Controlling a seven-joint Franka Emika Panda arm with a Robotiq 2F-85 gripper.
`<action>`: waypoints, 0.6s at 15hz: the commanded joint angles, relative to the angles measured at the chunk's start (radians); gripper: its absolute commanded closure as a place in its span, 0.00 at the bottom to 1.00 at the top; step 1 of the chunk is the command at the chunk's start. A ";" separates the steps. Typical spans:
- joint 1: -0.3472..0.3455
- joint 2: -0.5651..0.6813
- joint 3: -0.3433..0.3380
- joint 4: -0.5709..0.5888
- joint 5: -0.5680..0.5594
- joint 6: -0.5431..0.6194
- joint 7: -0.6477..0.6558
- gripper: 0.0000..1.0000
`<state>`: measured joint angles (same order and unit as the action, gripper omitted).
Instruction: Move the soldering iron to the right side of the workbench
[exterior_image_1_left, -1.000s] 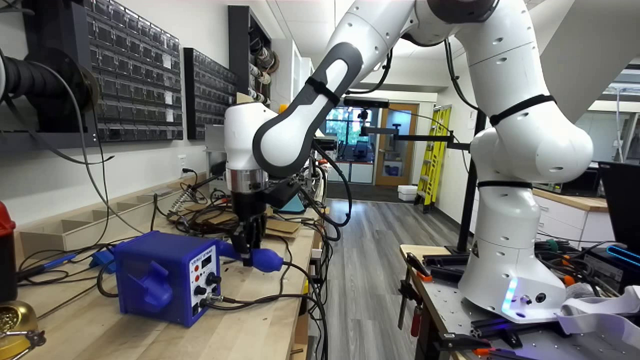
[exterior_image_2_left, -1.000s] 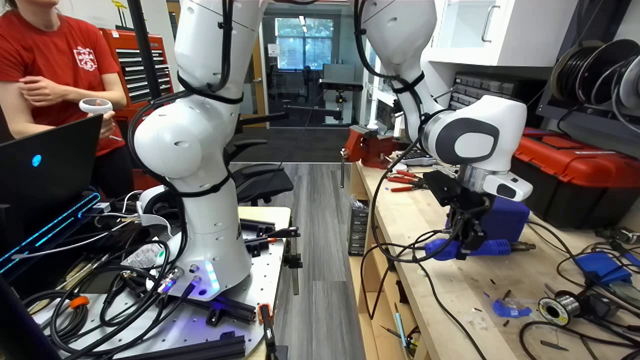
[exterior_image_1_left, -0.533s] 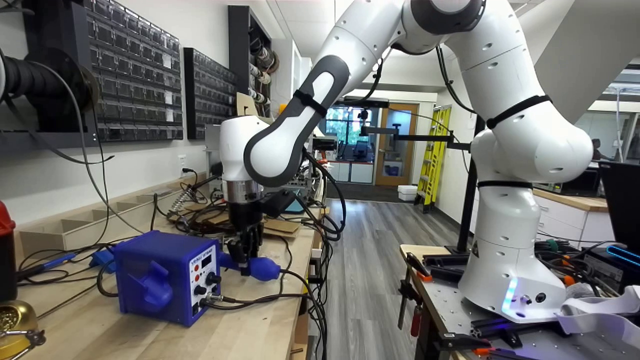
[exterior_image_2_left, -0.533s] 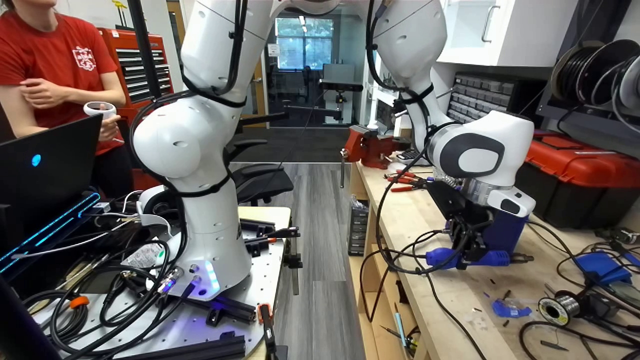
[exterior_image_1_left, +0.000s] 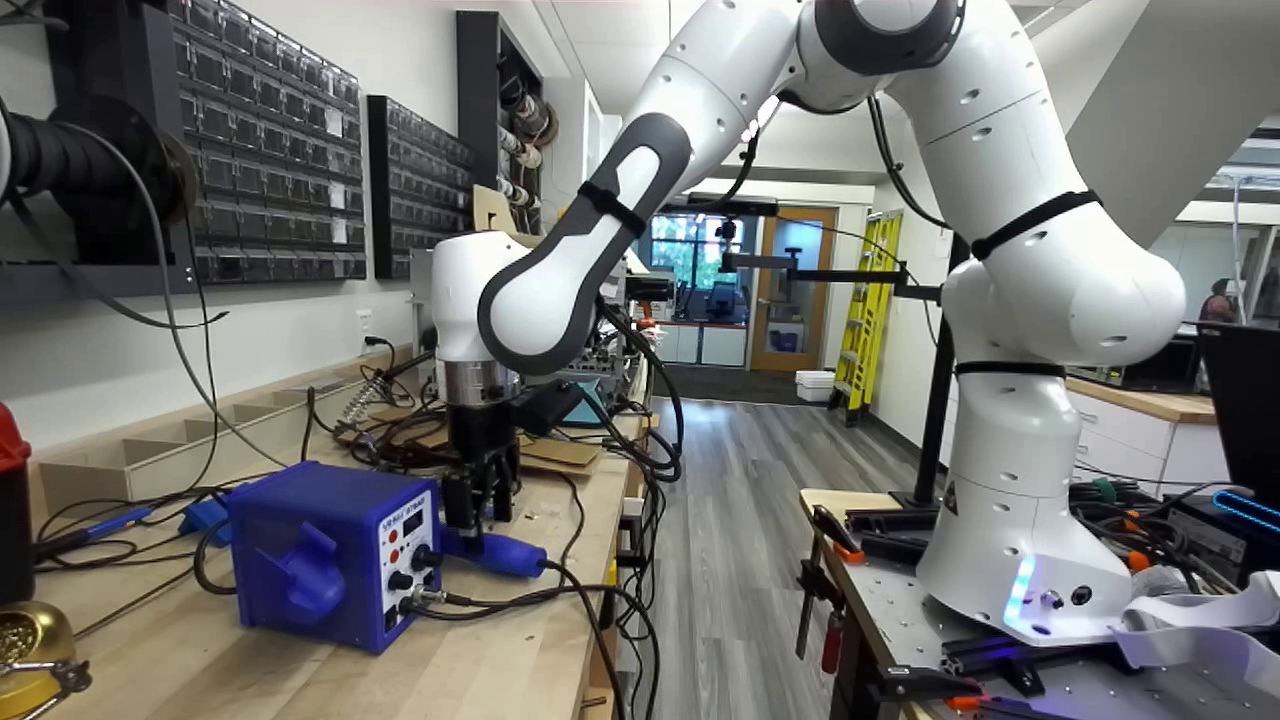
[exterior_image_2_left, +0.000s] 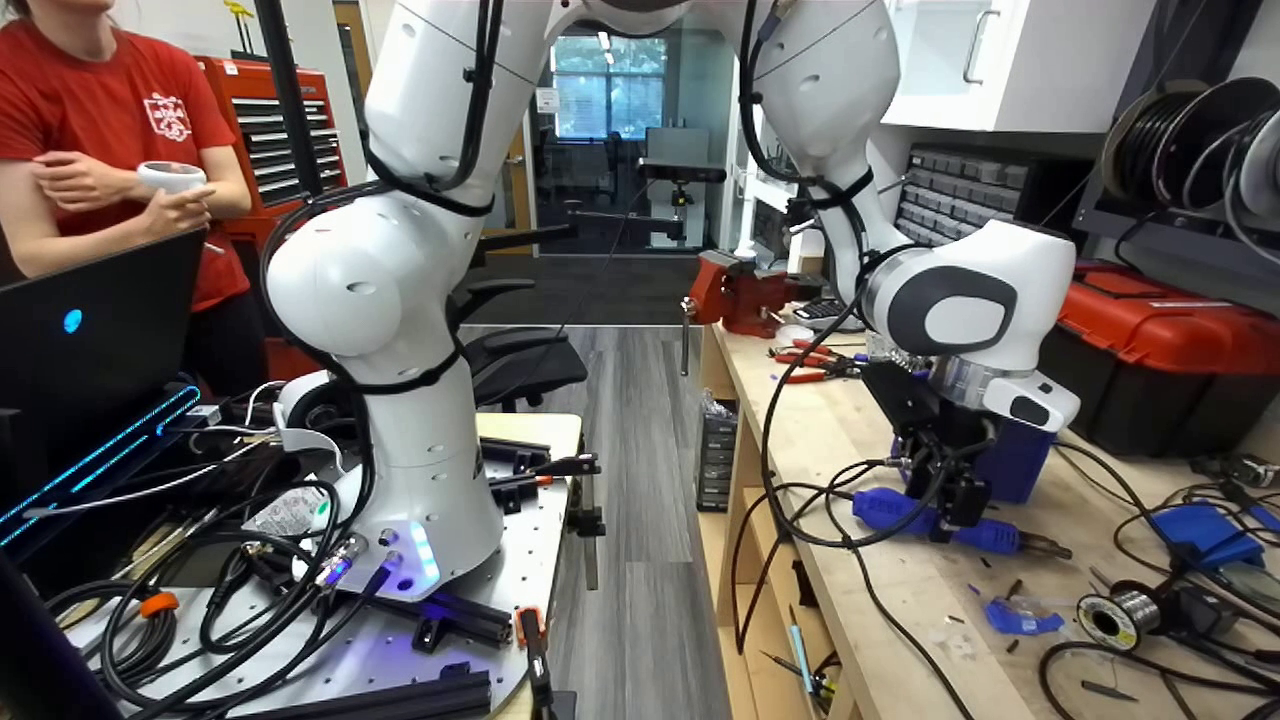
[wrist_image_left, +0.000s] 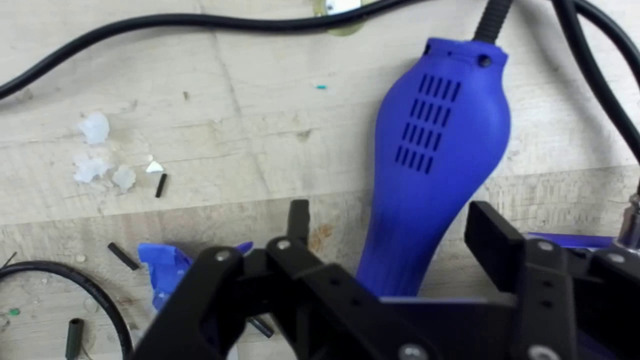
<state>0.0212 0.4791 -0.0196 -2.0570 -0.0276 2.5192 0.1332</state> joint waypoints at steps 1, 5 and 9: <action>0.020 -0.067 -0.012 -0.021 -0.012 -0.041 0.011 0.00; 0.023 -0.110 -0.010 -0.035 -0.012 -0.061 0.018 0.00; 0.008 -0.082 -0.005 -0.007 -0.001 -0.048 0.007 0.00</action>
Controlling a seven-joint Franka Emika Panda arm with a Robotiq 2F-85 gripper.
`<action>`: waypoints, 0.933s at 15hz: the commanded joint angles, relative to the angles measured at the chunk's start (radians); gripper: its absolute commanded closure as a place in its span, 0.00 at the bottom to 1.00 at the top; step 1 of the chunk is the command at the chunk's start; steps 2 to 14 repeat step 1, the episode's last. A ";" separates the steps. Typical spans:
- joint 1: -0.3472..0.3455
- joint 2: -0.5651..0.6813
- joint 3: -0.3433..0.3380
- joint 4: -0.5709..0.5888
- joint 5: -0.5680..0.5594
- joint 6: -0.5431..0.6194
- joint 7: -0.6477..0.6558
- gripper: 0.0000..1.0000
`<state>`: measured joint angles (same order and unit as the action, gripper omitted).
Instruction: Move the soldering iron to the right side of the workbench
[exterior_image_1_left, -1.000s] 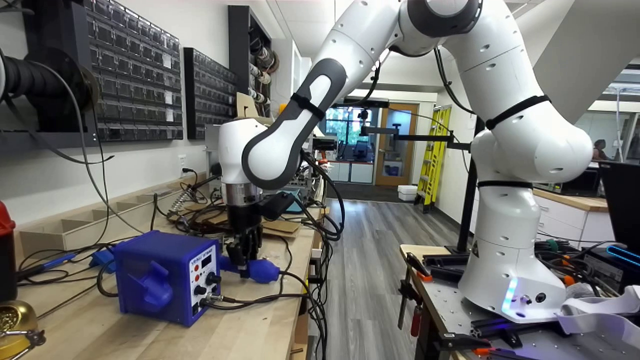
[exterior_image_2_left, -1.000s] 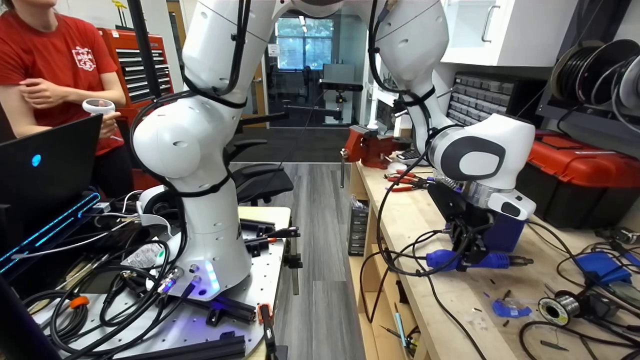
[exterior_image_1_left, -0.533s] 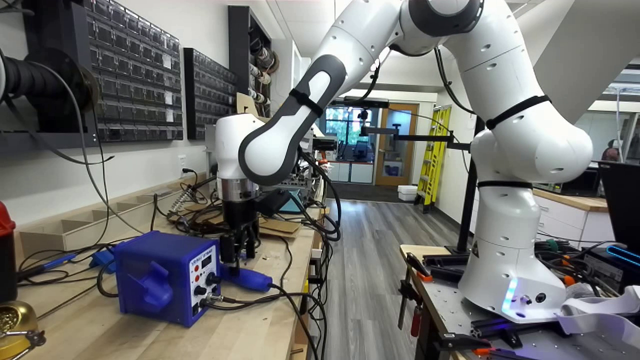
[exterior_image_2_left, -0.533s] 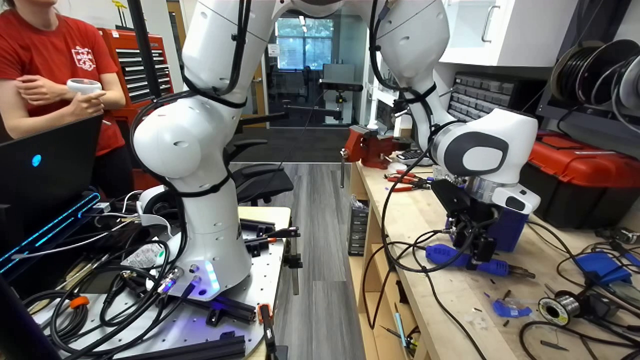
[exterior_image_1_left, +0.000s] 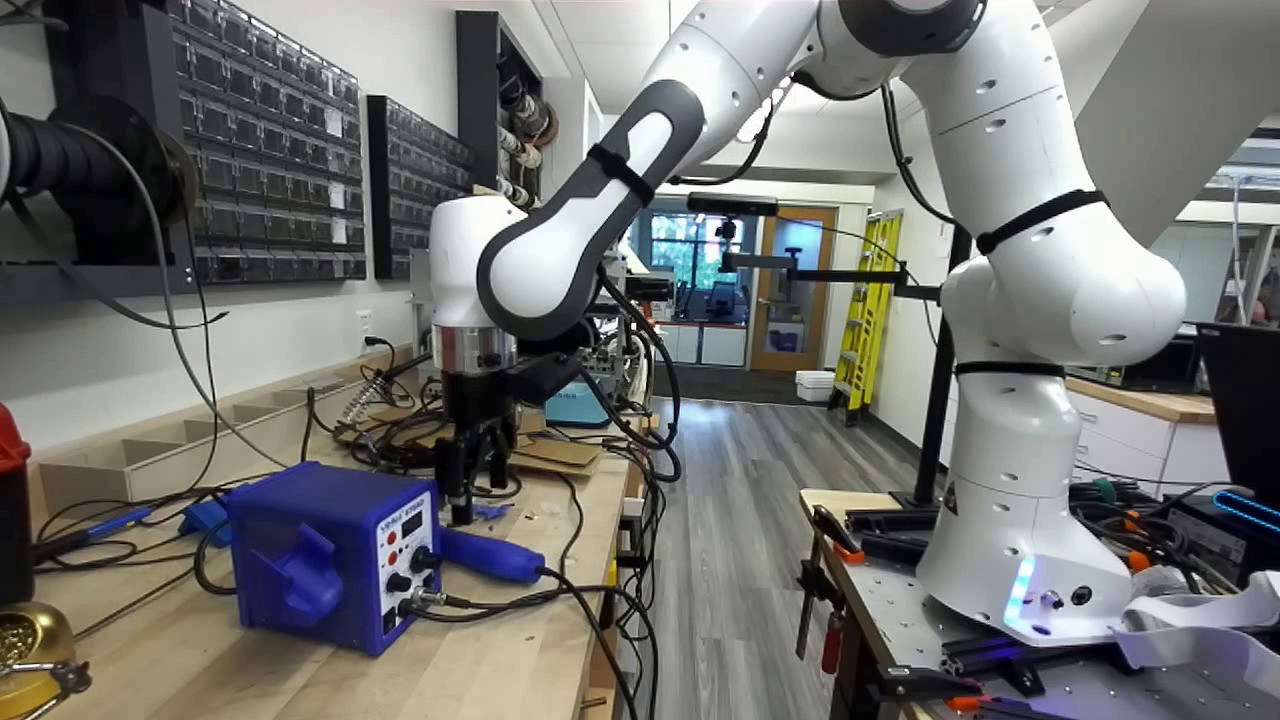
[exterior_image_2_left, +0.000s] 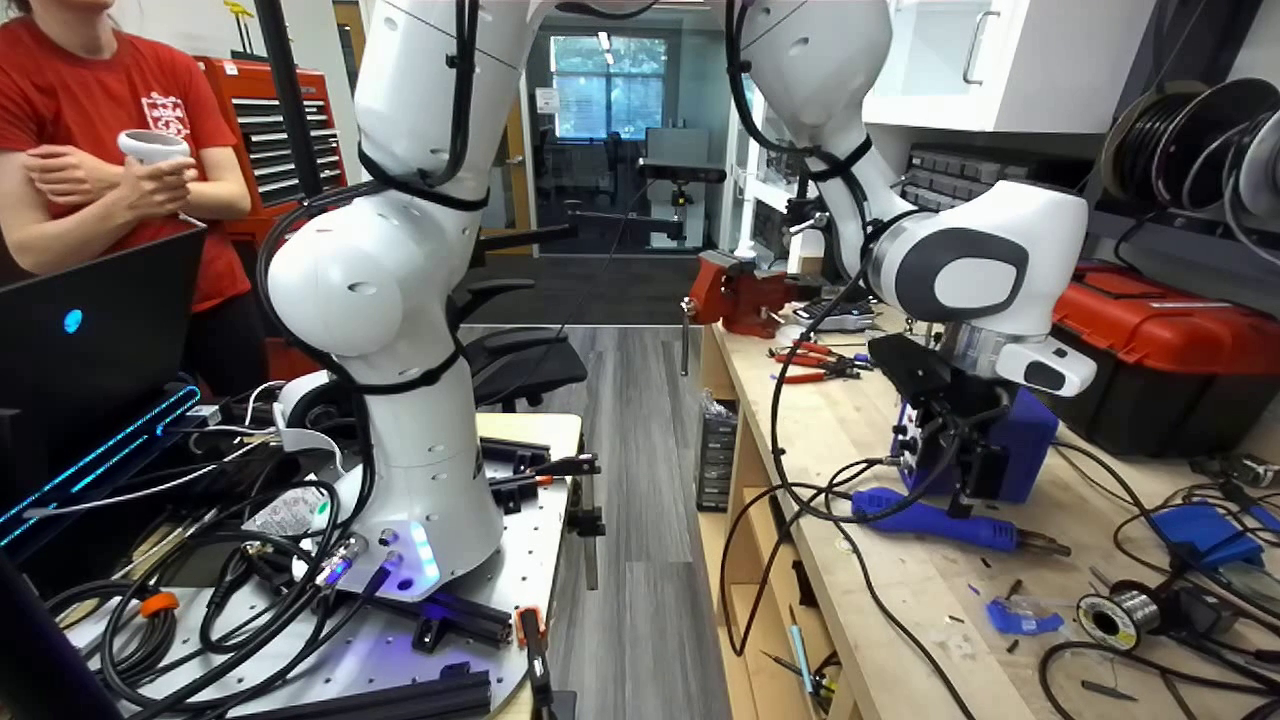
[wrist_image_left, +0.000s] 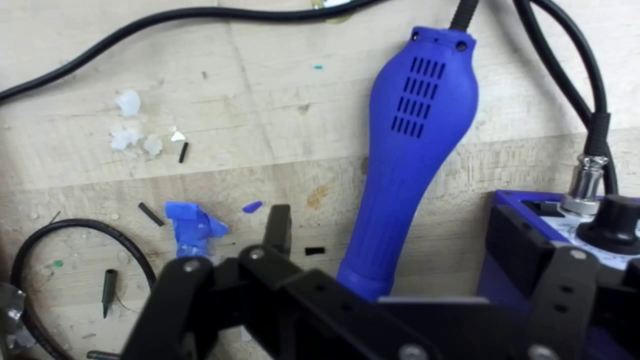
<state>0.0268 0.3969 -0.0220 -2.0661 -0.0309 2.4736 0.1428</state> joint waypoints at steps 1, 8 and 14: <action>0.003 -0.010 -0.003 -0.001 0.002 -0.011 0.004 0.00; 0.003 -0.010 -0.003 -0.001 0.002 -0.011 0.004 0.00; 0.003 -0.010 -0.003 -0.001 0.002 -0.011 0.004 0.00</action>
